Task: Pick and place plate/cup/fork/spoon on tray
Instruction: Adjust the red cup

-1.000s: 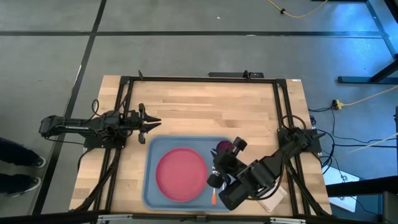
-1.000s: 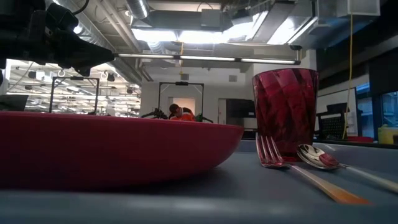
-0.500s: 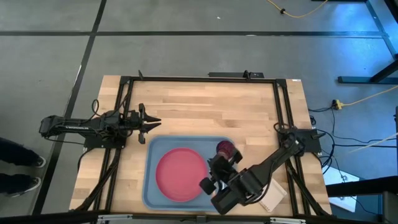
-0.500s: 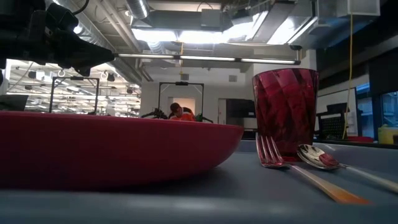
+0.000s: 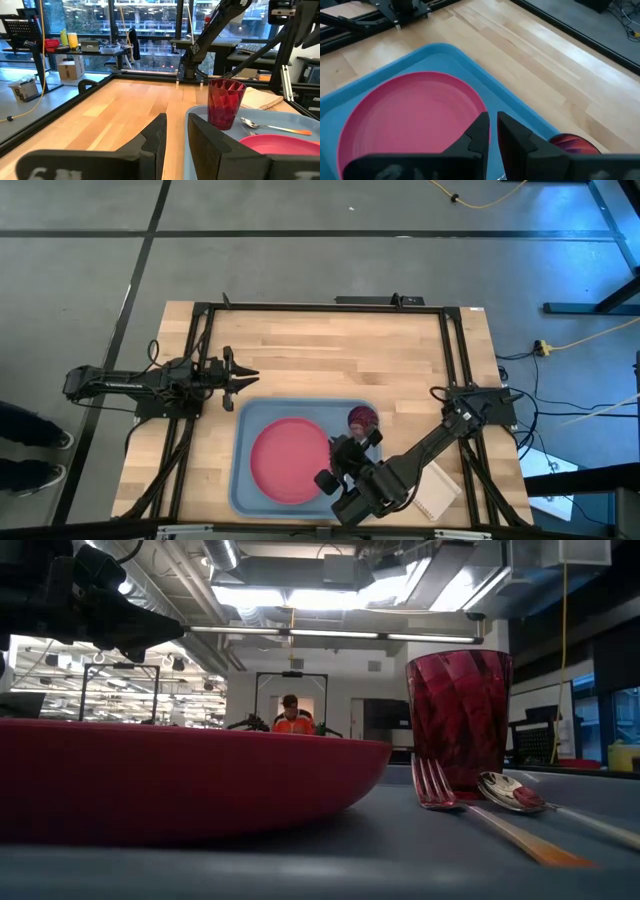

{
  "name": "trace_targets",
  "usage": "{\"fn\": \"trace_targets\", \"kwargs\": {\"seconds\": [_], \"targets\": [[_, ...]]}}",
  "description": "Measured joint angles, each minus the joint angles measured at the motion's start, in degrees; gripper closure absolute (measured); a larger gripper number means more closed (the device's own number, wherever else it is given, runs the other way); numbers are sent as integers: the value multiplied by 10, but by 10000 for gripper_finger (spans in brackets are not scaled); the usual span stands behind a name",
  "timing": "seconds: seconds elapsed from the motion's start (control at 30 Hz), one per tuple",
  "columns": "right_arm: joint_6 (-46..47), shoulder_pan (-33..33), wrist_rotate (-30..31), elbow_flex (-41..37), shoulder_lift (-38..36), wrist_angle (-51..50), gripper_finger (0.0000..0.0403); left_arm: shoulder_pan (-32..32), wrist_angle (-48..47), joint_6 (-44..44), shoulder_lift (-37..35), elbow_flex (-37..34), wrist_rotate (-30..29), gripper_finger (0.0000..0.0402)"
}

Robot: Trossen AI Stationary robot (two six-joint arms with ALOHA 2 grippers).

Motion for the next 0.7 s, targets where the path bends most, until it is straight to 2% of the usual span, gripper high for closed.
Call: {"fn": "trace_targets", "kwargs": {"seconds": [0.13,0.27,0.5,0.7], "targets": [[28,0,-2,-11,0,-24,366,0,0,0,0,0,0,331],[44,3,-2,-17,0,-24,395,0,0,0,0,0,0,331],[47,7,18,-24,-38,-22,400,0,0,0,0,0,0,331],[92,-9,-24,-122,-87,-24,401,0,0,0,0,0,0,331]]}}
